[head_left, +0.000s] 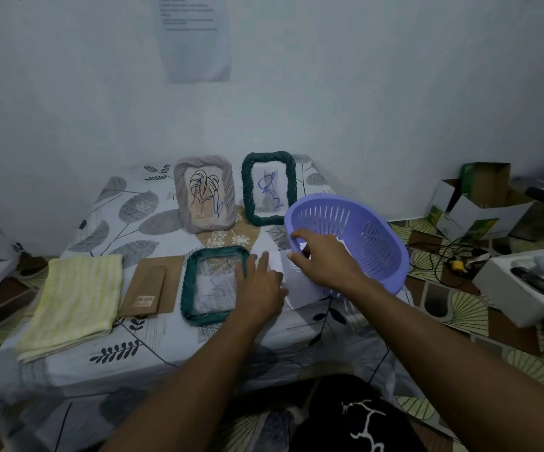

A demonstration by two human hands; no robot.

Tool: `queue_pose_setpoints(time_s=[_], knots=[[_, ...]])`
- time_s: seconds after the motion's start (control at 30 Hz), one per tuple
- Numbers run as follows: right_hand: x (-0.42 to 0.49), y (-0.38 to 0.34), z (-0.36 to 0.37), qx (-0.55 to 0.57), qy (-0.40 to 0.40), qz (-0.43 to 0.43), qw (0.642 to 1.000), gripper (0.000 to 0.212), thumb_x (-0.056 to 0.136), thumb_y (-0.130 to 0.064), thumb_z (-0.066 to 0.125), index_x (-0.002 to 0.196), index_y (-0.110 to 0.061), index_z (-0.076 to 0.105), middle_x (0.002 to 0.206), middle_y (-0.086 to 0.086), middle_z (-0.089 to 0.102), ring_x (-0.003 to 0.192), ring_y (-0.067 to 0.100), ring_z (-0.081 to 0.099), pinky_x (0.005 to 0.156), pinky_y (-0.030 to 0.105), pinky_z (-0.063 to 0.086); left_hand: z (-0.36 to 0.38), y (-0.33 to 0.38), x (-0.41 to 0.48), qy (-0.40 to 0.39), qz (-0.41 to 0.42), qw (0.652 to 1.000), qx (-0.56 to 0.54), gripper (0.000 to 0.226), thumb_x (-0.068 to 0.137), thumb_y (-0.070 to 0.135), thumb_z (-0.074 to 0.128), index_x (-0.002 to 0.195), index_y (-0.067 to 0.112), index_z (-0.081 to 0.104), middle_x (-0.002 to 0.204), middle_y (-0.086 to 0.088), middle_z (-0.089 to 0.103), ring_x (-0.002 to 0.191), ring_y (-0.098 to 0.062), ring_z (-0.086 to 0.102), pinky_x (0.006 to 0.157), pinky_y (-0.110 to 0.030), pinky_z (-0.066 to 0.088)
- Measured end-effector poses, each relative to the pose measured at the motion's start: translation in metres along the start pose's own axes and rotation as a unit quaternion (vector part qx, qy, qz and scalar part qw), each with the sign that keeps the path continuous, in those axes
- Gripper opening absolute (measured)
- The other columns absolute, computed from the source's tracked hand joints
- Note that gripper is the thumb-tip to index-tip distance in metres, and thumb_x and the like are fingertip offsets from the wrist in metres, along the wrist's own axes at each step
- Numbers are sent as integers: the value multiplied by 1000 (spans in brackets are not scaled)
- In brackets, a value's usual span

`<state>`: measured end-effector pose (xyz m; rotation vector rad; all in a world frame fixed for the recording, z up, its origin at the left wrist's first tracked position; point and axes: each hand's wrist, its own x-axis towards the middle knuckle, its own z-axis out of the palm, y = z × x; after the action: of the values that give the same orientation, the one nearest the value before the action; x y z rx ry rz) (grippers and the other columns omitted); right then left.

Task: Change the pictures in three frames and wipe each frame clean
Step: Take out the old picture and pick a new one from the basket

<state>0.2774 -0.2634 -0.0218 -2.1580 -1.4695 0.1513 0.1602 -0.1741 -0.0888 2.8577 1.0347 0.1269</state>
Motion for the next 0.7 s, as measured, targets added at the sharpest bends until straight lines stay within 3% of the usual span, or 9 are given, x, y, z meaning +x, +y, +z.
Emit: queue_pose_setpoints(time_s=[0.1, 0.23, 0.4, 0.5, 0.7], knots=[[0, 1, 1, 20, -29, 7, 999, 47, 96, -38, 54, 139, -23, 45, 115, 12, 67, 107, 31, 57, 90, 43, 49, -7, -9, 2, -58, -5, 998, -9, 43, 92, 52, 47, 133, 37, 50, 161, -6, -5, 145, -36, -12, 109, -65, -7], [-1, 5, -6, 31, -61, 4, 998, 46, 99, -35, 47, 143, -21, 42, 110, 13, 69, 102, 30, 61, 89, 43, 49, -2, -22, 8, -91, 29, 995, -27, 51, 92, 55, 43, 135, 29, 43, 157, -1, 21, 147, -32, -3, 103, -77, -2], [-1, 6, -8, 39, -75, 5, 996, 53, 97, -39, 51, 146, -19, 40, 116, 9, 68, 105, 26, 61, 91, 39, 48, -1, -23, 3, -100, 31, 994, -35, 78, 86, 71, 39, 149, 27, 25, 161, 4, 9, 148, -24, -7, 102, -74, -10], [-2, 4, -9, 38, -78, 1, 996, 61, 94, -42, 57, 146, -16, 40, 113, 7, 70, 103, 23, 62, 94, 38, 47, -3, -23, 4, -109, 35, 993, -29, 82, 85, 73, 38, 150, 27, 21, 161, 3, 6, 148, -25, -9, 103, -75, -10], [7, -2, -18, 10, -13, -18, 1000, 54, 93, -34, 59, 142, -13, 47, 108, 6, 73, 97, 19, 65, 88, 30, 47, -11, -24, 14, -147, 66, 986, -31, 81, 86, 67, 46, 151, 28, 20, 162, 3, 3, 147, -27, -10, 104, -75, -6]])
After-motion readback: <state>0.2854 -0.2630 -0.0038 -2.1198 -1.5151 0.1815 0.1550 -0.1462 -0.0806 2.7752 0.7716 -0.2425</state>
